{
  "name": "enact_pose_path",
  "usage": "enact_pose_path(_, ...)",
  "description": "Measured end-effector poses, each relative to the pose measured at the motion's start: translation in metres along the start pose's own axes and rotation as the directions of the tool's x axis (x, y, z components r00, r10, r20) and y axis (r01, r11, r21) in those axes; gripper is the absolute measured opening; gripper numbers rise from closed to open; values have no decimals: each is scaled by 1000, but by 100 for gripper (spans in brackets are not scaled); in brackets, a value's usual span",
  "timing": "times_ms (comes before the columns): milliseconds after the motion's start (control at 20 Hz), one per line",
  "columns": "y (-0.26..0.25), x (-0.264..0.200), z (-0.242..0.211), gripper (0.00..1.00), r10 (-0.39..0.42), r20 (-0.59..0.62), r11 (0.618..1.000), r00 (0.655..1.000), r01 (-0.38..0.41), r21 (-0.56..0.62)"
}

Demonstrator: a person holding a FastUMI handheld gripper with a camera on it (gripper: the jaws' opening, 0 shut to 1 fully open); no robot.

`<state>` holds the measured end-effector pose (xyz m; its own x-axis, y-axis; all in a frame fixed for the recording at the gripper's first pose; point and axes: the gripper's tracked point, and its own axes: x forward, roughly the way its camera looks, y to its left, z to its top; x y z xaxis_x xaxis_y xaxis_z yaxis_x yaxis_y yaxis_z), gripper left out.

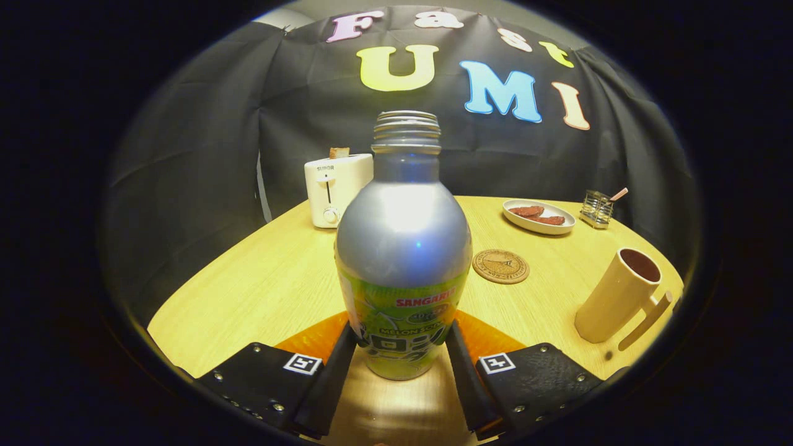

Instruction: Take the bottle from table, then pour the juice into the cup, finally place the bottle on the coaster

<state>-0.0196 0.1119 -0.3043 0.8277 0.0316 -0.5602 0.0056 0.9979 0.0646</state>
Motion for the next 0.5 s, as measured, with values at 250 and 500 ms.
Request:
enact_pose_path(250, -4, -11, 29, 76, 27, 12, 996, 1000, -28, 82)
enact_pose_path(500, -22, -22, 48, 76, 4, 34, 987, 999, -9, 161)
